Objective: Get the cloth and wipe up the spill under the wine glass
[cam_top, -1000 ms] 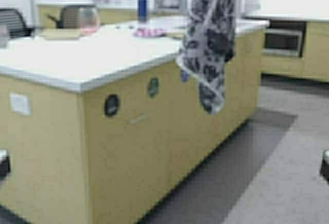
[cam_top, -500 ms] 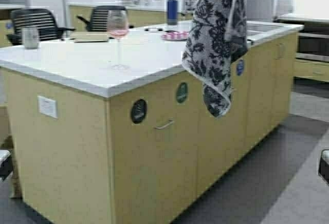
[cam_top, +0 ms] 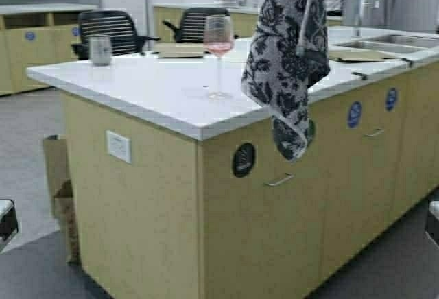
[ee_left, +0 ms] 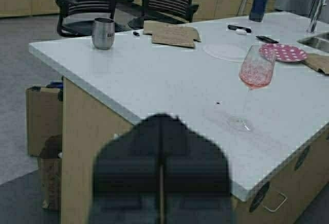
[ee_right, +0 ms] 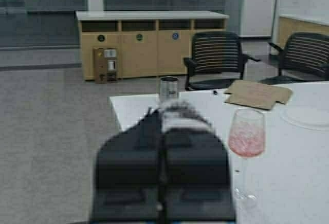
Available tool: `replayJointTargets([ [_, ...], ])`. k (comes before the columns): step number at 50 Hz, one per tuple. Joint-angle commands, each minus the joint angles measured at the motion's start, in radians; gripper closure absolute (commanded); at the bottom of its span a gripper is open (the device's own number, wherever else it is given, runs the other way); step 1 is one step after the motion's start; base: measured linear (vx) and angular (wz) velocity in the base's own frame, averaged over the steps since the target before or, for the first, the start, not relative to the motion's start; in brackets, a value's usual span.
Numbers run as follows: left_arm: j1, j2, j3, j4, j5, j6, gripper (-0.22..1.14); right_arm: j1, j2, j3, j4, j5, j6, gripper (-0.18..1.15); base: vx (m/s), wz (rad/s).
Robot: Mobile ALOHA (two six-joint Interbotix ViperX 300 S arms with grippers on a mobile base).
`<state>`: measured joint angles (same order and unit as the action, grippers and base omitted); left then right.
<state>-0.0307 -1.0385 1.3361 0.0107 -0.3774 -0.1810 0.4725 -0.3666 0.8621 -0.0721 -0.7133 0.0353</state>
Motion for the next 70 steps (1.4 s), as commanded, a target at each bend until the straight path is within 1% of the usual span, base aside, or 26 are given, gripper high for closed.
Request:
replayJointTargets([
  [1,-0.072,0.009,-0.021,0.006,-0.008,-0.017,0.89,0.002,-0.012,-0.018,0.0,-0.029,0.0,0.91,0.2,0.21],
  [4,-0.089,0.018,-0.026,0.008,-0.009,-0.017,0.89,0.002,-0.012,-0.02,-0.002,-0.038,0.0,0.91,0.2,0.16],
  [9,-0.091,0.055,-0.038,0.008,-0.018,-0.017,0.89,0.002,-0.012,-0.025,0.0,-0.052,0.0,0.91,0.2,0.07],
  [16,-0.091,0.152,-0.055,0.017,-0.057,-0.014,0.89,0.002,-0.012,-0.031,0.0,-0.063,0.002,0.91,0.21,0.03],
  [27,-0.112,0.4,-0.106,0.087,-0.183,-0.015,0.89,0.002,-0.02,-0.021,0.0,-0.075,0.002,0.91,0.22,-0.02],
  [39,-0.124,0.58,-0.112,0.087,-0.337,-0.015,0.89,0.002,-0.021,-0.018,0.0,-0.083,0.002,0.91,0.22,-0.13],
  [50,-0.147,0.721,-0.133,0.087,-0.417,-0.003,0.89,0.002,-0.021,-0.02,0.0,-0.094,0.002,0.91,0.21,-0.12],
  [57,-0.17,0.881,-0.184,0.086,-0.474,0.031,0.89,0.002,-0.02,-0.018,0.0,-0.094,0.002,0.91,0.18,-0.08],
  [70,-0.241,1.227,-0.299,0.071,-0.678,0.041,0.89,0.002,-0.017,-0.018,0.0,-0.094,0.0,0.91,0.13,-0.04],
])
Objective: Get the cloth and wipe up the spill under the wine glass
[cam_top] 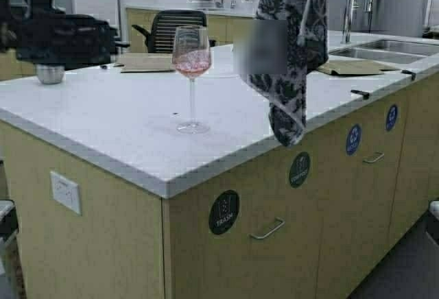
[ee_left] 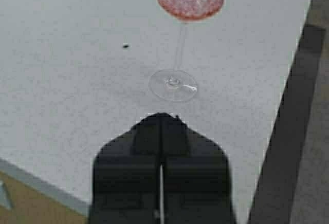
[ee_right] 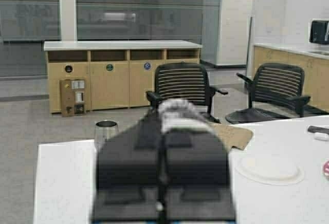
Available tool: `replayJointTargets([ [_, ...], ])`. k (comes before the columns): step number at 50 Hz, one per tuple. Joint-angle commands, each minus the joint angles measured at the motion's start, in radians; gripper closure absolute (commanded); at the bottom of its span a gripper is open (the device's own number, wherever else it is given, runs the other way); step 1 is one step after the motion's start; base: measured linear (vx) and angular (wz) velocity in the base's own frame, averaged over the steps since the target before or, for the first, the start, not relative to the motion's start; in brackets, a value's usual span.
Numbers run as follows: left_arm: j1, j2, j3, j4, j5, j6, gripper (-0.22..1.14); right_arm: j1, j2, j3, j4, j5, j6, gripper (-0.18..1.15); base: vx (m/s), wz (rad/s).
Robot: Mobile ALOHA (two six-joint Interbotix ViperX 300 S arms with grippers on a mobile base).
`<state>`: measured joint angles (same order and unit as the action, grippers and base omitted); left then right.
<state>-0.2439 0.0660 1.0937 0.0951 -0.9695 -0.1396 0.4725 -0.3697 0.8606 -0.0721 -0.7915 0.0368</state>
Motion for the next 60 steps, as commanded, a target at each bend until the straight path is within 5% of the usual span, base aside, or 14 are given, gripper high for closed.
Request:
replayJointTargets([
  [1,-0.032,0.144,-0.066,-0.017,-0.1,0.002,0.89,0.002,-0.014,-0.017,0.0,-0.017,0.0,0.91,0.12,-0.04],
  [16,-0.058,0.396,-0.16,-0.005,-0.296,0.009,0.88,0.002,-0.009,-0.009,0.0,-0.015,-0.002,0.91,0.12,0.0],
  [28,-0.057,0.537,-0.298,0.112,-0.36,0.012,0.82,0.002,0.025,-0.009,-0.002,-0.017,-0.003,0.91,0.11,0.04],
  [50,-0.06,0.683,-0.514,0.253,-0.365,0.012,-0.06,-0.028,0.054,-0.009,0.003,-0.015,-0.003,0.91,0.09,0.06],
  [60,-0.069,0.726,-0.592,0.31,-0.367,0.008,-0.09,-0.029,0.054,-0.009,0.003,-0.015,-0.005,0.91,0.07,0.04],
])
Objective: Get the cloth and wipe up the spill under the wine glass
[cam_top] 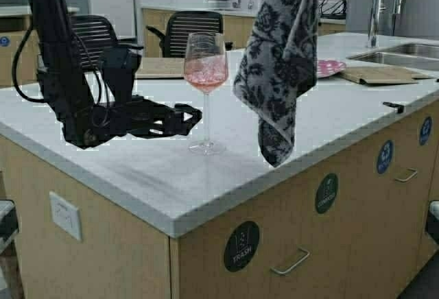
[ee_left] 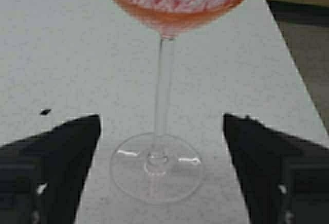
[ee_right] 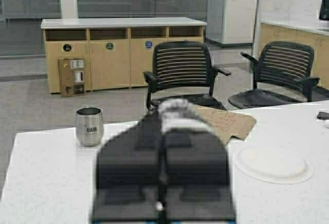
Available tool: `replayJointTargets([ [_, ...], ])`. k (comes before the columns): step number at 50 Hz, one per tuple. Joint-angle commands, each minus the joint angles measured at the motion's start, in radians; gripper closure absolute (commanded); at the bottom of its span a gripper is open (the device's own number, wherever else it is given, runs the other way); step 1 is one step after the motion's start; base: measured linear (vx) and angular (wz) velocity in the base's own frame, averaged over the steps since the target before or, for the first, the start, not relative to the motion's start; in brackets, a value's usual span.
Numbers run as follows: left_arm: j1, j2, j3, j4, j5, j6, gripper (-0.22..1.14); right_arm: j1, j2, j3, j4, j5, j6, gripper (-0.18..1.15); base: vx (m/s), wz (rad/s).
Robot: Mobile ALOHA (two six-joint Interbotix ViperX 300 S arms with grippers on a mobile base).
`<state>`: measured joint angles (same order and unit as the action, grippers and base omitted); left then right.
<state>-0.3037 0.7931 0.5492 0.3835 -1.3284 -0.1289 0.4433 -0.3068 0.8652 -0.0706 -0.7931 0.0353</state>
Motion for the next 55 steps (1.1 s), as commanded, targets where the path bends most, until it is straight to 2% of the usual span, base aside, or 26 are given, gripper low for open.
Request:
replayJointTargets([
  [1,-0.012,0.002,-0.055,0.023,-0.008,-0.003,-0.09,-0.003,-0.011,-0.012,0.002,-0.014,-0.003,0.91,0.06,0.03],
  [21,-0.078,0.103,-0.209,0.032,0.0,-0.012,-0.09,-0.008,-0.011,-0.014,0.003,-0.015,-0.002,0.91,0.05,0.03],
  [44,-0.118,0.184,-0.377,-0.008,0.067,-0.02,-0.08,-0.009,-0.009,-0.014,0.003,-0.026,-0.003,0.91,0.03,0.02],
  [49,-0.129,0.184,-0.399,-0.015,0.095,-0.02,-0.02,-0.011,-0.009,-0.014,0.005,-0.028,-0.005,0.91,0.02,0.01],
  [55,-0.135,0.183,-0.405,-0.025,0.098,-0.02,0.18,-0.031,-0.011,-0.012,0.014,-0.032,-0.003,0.91,0.01,0.01],
])
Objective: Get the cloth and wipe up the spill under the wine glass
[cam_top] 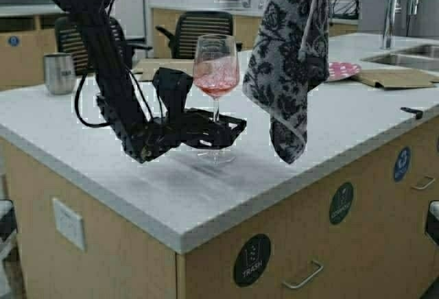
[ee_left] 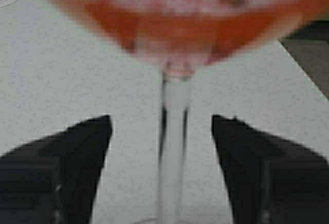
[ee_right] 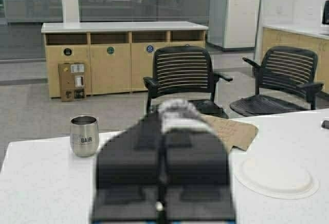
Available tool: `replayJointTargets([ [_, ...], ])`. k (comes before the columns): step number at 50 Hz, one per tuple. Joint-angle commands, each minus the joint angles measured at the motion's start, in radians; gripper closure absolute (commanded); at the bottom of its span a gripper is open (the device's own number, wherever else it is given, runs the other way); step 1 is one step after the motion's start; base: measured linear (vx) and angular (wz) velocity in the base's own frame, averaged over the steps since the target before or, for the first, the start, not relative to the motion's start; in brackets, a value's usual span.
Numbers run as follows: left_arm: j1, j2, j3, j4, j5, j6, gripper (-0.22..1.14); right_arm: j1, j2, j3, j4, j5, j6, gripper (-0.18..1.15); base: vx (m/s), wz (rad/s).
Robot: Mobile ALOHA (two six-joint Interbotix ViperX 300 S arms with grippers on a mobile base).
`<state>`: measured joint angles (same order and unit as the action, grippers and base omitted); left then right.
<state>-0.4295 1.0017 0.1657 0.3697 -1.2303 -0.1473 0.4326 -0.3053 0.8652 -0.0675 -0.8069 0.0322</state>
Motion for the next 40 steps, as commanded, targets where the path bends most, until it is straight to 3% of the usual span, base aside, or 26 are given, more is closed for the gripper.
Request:
replayJointTargets([
  [1,-0.011,-0.028,-0.021,-0.014,0.0,-0.002,0.22,-0.025,-0.012,-0.012,0.014,-0.02,0.0,0.91,0.01,0.0],
  [10,-0.011,-0.044,-0.008,-0.015,-0.002,0.0,0.6,-0.069,-0.015,-0.009,0.127,-0.064,0.006,0.91,0.01,0.0],
  [14,-0.011,-0.063,0.008,-0.015,-0.002,0.0,0.69,-0.101,0.008,-0.023,0.224,-0.1,0.006,0.91,0.0,0.0],
  [25,-0.011,-0.196,0.114,-0.015,0.006,0.003,0.72,-0.201,0.184,-0.181,0.296,-0.112,0.006,0.91,0.0,0.0],
  [40,-0.014,-0.456,0.316,-0.015,0.055,0.002,0.72,-0.209,0.518,-0.437,0.268,-0.109,0.009,0.91,0.0,0.0],
])
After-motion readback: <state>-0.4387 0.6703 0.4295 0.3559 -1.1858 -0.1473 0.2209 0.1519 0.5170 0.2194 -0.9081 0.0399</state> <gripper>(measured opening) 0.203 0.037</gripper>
